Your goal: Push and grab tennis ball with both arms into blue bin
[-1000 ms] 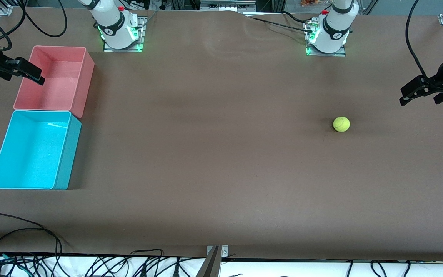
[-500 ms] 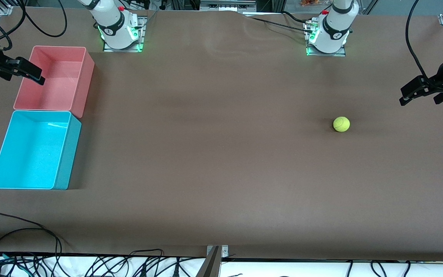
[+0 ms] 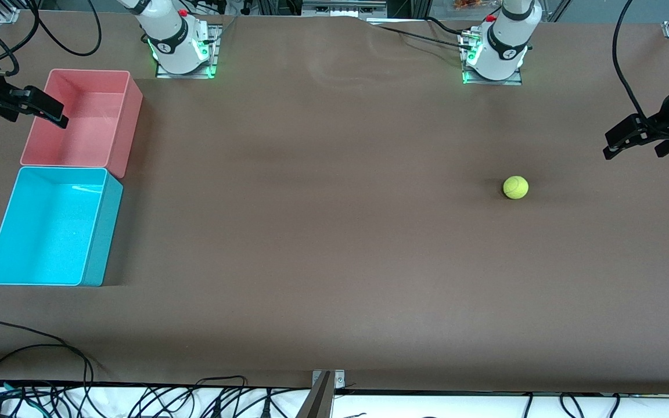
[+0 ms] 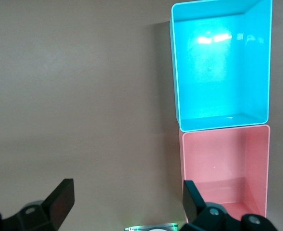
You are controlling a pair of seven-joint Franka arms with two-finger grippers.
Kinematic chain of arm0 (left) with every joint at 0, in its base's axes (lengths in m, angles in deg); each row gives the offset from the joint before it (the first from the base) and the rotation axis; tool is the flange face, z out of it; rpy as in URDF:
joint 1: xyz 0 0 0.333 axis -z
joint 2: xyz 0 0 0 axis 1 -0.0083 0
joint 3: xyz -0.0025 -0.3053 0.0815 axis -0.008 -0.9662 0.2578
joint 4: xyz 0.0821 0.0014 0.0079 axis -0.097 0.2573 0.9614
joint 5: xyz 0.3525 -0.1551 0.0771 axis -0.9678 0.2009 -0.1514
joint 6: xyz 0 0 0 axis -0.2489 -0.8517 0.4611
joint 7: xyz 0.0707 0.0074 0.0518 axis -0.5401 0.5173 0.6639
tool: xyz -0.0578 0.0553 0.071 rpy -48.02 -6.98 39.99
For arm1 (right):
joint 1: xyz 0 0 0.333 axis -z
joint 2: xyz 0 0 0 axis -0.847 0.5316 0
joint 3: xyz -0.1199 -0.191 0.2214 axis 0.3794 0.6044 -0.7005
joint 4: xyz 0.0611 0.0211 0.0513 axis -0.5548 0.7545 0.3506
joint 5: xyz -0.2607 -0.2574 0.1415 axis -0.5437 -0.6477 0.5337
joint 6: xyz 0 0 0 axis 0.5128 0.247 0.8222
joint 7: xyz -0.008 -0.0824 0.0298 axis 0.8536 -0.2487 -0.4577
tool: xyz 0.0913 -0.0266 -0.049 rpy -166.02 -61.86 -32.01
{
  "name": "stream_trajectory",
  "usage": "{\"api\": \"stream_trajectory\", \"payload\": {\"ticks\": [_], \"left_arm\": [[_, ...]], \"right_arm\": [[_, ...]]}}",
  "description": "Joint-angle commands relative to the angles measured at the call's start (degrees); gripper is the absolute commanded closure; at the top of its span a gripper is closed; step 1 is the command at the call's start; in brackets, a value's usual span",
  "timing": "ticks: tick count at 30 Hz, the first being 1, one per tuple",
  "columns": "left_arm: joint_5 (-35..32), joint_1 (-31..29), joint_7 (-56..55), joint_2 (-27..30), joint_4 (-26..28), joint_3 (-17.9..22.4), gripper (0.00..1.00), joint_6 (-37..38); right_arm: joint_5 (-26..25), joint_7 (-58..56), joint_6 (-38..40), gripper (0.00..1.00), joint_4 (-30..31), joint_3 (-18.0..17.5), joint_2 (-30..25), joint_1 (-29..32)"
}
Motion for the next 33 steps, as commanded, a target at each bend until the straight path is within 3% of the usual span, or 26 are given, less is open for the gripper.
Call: {"api": "stream_trajectory", "payload": {"ticks": [1, 33], "left_arm": [[-0.89, -0.16, 1.27, -0.19, -0.62, -0.27, 0.0, 0.26], [-0.89, -0.16, 1.18, -0.27, -0.62, -0.19, 0.0, 0.44]], "right_arm": [[-0.23, -0.7, 0.93, 0.0, -0.71, -0.08, -0.11, 0.05], [-0.14, -0.52, 1.54, 0.0, -0.44, -0.51, -0.02, -0.12]]}}
